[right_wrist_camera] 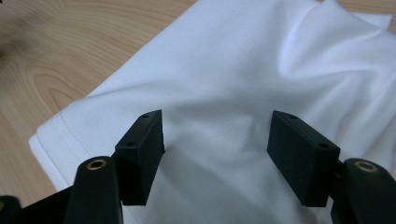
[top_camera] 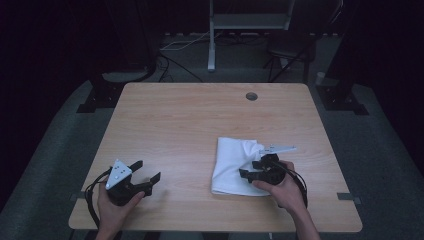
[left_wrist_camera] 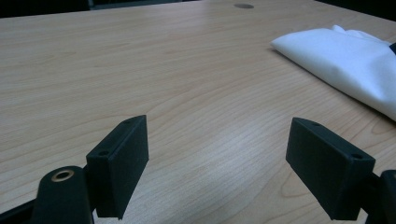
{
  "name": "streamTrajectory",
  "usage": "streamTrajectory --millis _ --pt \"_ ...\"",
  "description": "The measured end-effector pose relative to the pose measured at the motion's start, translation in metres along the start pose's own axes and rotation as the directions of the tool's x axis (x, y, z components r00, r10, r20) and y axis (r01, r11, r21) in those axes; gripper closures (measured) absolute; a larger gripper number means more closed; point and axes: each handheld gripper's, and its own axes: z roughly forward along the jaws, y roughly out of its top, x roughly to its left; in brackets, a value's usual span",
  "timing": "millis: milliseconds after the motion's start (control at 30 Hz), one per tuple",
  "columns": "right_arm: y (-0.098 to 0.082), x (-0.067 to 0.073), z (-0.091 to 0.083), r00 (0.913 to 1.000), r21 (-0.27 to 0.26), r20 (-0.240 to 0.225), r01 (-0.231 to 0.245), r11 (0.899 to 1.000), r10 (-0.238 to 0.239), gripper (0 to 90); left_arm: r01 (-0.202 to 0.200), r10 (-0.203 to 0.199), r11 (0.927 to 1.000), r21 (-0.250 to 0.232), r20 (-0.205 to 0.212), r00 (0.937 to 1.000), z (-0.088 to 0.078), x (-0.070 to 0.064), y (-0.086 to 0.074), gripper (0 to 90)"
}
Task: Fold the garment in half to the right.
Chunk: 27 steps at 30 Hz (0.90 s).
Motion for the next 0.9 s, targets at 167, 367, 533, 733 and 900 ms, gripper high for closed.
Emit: streamTrajectory --millis 167,367,533,733,900 --pt "0.002 0.000 -0.005 0.9999 -0.013 0.000 0.011 1.000 -0.011 33.1 0.001 -0.001 1.0000 0.001 0.003 1.0000 0.000 0.001 0.000 21.3" --pt "0.024 -0.015 -0.018 0.9958 -0.115 0.091 0.020 0.993 -0.010 36.6 -0.004 0.004 1.0000 0.004 0.002 1.0000 0.000 0.000 0.000 21.3" --pt "0.041 -0.035 -0.005 0.9895 -0.105 0.145 0.016 0.994 0.000 45.6 0.004 -0.004 1.0000 0.003 0.008 1.0000 0.000 0.002 0.000 21.3" --pt "0.045 -0.054 0.012 0.9818 -0.086 0.186 -0.021 0.996 0.036 50.5 0.001 -0.001 1.0000 0.002 0.010 0.9999 0.000 0.001 0.000 21.3" --pt "0.041 -0.069 0.016 0.9780 -0.082 0.191 -0.068 0.994 0.083 50.1 0.001 -0.001 1.0000 0.004 0.011 0.9999 0.000 0.001 0.000 21.3"
